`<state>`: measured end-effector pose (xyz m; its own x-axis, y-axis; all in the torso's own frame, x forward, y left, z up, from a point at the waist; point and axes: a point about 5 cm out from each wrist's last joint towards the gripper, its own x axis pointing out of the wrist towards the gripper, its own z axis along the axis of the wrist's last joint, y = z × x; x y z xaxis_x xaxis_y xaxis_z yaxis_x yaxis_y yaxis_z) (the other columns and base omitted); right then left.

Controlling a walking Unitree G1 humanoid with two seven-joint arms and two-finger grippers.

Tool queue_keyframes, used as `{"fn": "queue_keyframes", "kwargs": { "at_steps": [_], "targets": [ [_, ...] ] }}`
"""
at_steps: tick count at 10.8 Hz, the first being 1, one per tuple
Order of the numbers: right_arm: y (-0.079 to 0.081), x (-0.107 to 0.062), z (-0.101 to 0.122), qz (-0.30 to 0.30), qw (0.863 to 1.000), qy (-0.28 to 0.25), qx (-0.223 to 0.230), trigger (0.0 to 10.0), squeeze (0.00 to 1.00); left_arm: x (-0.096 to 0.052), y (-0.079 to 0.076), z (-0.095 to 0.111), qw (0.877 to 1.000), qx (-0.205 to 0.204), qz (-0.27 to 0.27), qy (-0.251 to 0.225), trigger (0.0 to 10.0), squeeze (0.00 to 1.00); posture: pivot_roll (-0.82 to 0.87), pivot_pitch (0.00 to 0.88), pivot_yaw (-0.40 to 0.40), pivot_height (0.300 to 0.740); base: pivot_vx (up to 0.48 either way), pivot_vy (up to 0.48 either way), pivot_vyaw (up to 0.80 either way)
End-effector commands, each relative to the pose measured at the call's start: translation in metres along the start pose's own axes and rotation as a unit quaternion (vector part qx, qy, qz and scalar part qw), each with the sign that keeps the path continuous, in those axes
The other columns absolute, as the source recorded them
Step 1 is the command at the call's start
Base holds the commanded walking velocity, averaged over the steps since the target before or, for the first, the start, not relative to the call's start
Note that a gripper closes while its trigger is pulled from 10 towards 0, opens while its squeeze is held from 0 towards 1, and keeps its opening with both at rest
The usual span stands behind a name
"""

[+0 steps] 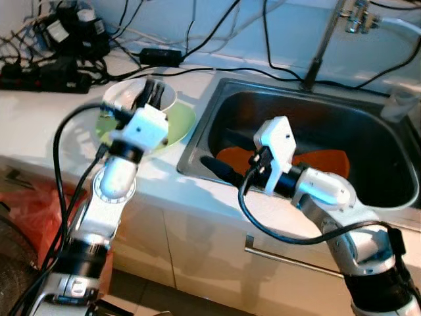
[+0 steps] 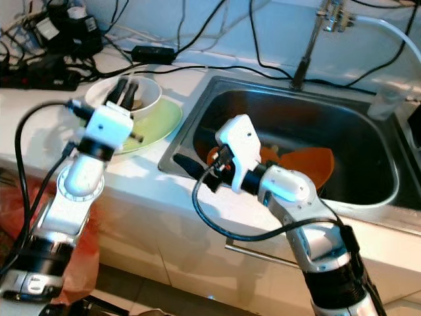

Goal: Kitchen organization

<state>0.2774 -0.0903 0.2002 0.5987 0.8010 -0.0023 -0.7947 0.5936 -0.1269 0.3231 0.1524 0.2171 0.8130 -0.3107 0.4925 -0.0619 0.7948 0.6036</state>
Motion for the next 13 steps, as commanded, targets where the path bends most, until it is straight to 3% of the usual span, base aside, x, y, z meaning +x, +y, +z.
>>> {"fn": "queue_keyframes", "kwargs": {
  "at_steps": [1, 5, 6, 7, 8, 9, 11, 13],
  "targets": [
    [-0.002, -0.002, 0.001, -0.013, 1.0, -0.005, -0.004, 10.0, 0.0, 0.006, -0.001, 0.005, 1.0, 0.0, -0.007, -0.014, 0.0, 0.0, -0.02, 0.0, 0.032, 0.74, 0.0, 0.0, 0.0],
    [-0.003, -0.003, 0.002, -0.023, 1.0, -0.007, -0.007, 10.0, 0.0, 0.021, 0.003, 0.022, 0.998, 0.011, 0.004, -0.061, 0.0, 0.0, -0.02, 0.0, 0.034, 0.74, 0.0, 0.0, 0.0],
    [-0.004, -0.003, 0.002, -0.024, 1.0, -0.008, -0.008, 10.0, 0.0, 0.028, 0.002, 0.027, 0.998, -0.01, 0.012, -0.069, 0.0, 0.0, -0.02, 0.0, 0.034, 0.74, 0.0, 0.0, 0.0],
    [-0.008, -0.004, 0.002, -0.037, 0.999, -0.005, -0.017, 10.0, 0.0, 0.036, -0.006, 0.03, 0.996, -0.055, 0.004, -0.071, 0.0, 0.0, -0.03, 0.0, 0.041, 0.74, 0.0, 0.0, 0.0],
    [-0.017, -0.006, 0.001, -0.074, 0.997, 0.003, -0.032, 10.0, 0.0, 0.04, -0.014, 0.033, 0.994, -0.082, -0.004, -0.07, 0.0, 0.0, -0.04, 0.0, 0.049, 0.74, 0.0, 0.0, 0.0],
    [-0.024, -0.01, 0.003, -0.103, 0.994, 0.001, -0.036, 10.0, 0.0, 0.043, -0.025, 0.035, 0.992, -0.106, -0.021, -0.072, 0.0, 0.0, -0.07, 0.0, 0.061, 0.74, 0.0, 0.0, 0.0],
    [-0.025, -0.022, 0.003, -0.139, 0.989, 0.012, -0.045, 10.0, 0.0, 0.04, -0.057, 0.023, 0.976, -0.207, -0.069, -0.024, 0.0, 0.0, -0.15, 0.0, 0.094, 0.74, 0.0, 0.0, 0.0],
    [-0.024, -0.033, 0.0, -0.16, 0.986, 0.024, -0.047, 10.0, 0.0, 0.04, -0.07, 0.022, 0.97, -0.226, -0.085, -0.016, 0.0, 0.0, -0.19, 0.0, 0.111, 0.74, 0.0, 0.0, 0.0]
  ]
}}
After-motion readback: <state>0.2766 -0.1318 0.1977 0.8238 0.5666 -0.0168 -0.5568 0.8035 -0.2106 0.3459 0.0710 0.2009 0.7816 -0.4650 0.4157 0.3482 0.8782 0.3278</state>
